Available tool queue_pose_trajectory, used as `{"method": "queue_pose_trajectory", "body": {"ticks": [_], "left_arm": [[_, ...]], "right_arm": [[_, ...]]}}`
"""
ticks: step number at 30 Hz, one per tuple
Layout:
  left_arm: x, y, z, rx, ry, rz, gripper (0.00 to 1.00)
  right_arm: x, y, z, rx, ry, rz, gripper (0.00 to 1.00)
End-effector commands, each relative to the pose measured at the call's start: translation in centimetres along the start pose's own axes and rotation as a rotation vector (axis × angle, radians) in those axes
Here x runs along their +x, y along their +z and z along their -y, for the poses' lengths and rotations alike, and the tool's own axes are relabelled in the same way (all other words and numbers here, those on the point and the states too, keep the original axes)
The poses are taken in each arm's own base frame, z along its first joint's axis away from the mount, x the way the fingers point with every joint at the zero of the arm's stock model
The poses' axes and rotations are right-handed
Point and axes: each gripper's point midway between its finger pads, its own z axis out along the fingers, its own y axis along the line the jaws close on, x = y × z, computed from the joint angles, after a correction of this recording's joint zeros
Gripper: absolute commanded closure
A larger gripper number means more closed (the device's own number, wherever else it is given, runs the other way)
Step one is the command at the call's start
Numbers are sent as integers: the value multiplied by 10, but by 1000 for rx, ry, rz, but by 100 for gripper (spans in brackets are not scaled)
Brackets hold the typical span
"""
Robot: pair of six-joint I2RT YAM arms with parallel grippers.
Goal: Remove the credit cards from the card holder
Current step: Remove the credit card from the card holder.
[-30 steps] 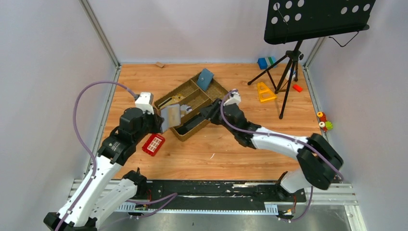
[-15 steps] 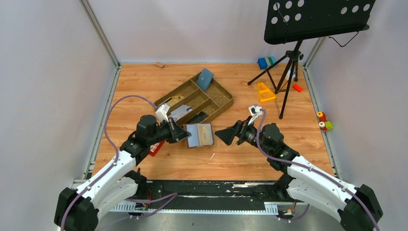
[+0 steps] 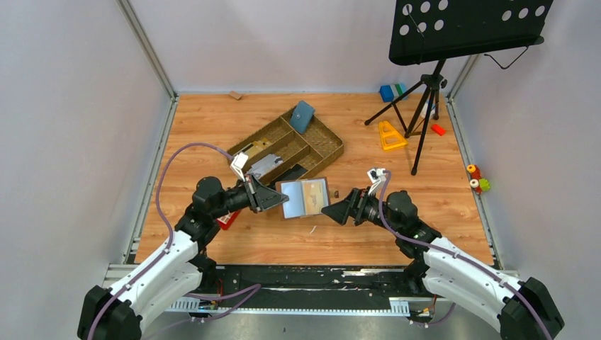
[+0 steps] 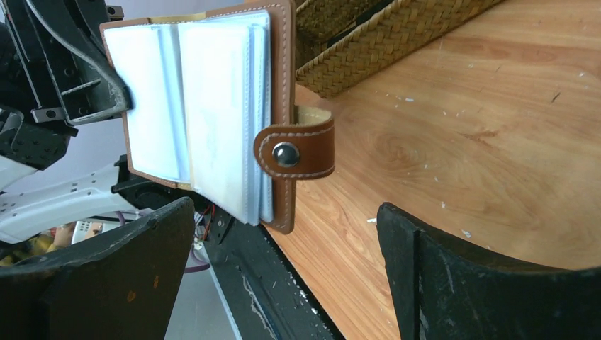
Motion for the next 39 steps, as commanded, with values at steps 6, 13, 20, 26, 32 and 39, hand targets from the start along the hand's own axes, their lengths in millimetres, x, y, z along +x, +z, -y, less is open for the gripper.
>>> {"method": "queue_pose_trajectory", "body": {"ticks": [6, 13, 20, 26, 32, 39], "left_arm": [[3, -13, 44, 202, 18, -3, 100], [8, -14, 47, 250, 17, -13, 100], [9, -9, 41, 251, 28, -18, 100], [10, -8, 41, 259, 27, -26, 100], [13, -8, 36, 239, 39, -31, 100], [9, -6, 24, 164, 50, -12, 100]], "right_arm": [[-9, 5, -43, -225, 38, 14, 0], [-11, 8, -53, -281, 26, 1, 14], [-17, 8, -56, -294, 21, 21, 27], [-21, 4, -59, -306, 30, 41, 34], [-26, 3, -60, -307, 45, 62, 43], [-21, 7, -60, -318, 53, 30, 68]]}}
